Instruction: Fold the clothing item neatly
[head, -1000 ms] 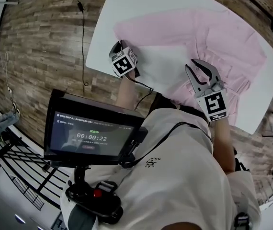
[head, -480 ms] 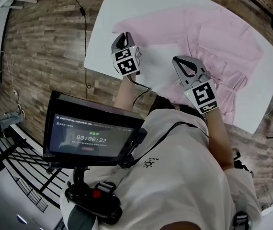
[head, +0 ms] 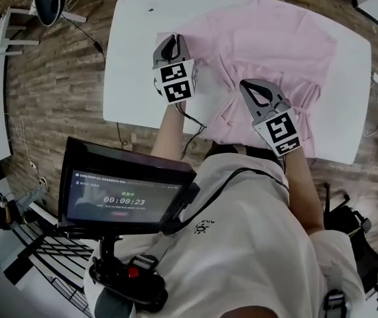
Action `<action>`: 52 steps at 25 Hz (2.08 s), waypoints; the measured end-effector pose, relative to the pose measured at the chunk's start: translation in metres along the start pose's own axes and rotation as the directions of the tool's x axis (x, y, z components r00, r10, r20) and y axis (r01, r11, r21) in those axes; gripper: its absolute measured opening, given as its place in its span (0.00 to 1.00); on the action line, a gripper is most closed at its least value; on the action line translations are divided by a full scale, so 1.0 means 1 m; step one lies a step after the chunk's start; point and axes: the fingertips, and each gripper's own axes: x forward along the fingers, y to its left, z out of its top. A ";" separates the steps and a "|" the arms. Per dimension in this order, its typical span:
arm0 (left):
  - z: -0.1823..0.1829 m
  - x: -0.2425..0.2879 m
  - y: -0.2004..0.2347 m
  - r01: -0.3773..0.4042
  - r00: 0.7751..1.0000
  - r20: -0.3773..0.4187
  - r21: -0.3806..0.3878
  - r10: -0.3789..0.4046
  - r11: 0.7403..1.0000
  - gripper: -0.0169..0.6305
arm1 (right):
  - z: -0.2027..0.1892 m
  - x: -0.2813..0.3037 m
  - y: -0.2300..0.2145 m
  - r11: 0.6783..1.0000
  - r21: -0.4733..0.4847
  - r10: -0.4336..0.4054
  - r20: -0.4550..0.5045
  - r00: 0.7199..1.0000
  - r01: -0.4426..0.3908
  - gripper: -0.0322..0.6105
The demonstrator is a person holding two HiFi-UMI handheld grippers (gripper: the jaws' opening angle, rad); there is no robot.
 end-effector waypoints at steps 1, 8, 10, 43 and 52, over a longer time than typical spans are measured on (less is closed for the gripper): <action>0.007 0.004 -0.015 0.022 1.000 0.008 0.008 -0.022 1.000 0.07 | -0.004 -0.007 -0.008 1.000 0.007 -0.018 0.000 1.000 0.018 0.06; 0.048 0.034 -0.140 0.178 0.982 0.030 0.150 -0.185 0.973 0.07 | -0.048 -0.078 -0.069 0.983 0.078 -0.165 -0.033 0.986 0.167 0.06; 0.053 0.040 -0.177 0.214 0.975 0.027 0.179 -0.222 0.960 0.07 | -0.067 -0.100 -0.084 0.973 0.101 -0.205 -0.058 0.977 0.210 0.06; -0.048 0.046 -0.337 0.439 0.896 -0.070 0.280 -0.438 0.854 0.30 | -0.159 -0.121 -0.198 0.969 0.095 -0.219 -0.107 0.970 0.229 0.06; -0.082 0.051 -0.275 0.410 0.911 -0.135 0.182 -0.390 0.894 0.30 | -0.148 -0.026 -0.197 0.963 -0.166 -0.242 -0.185 0.952 0.213 0.24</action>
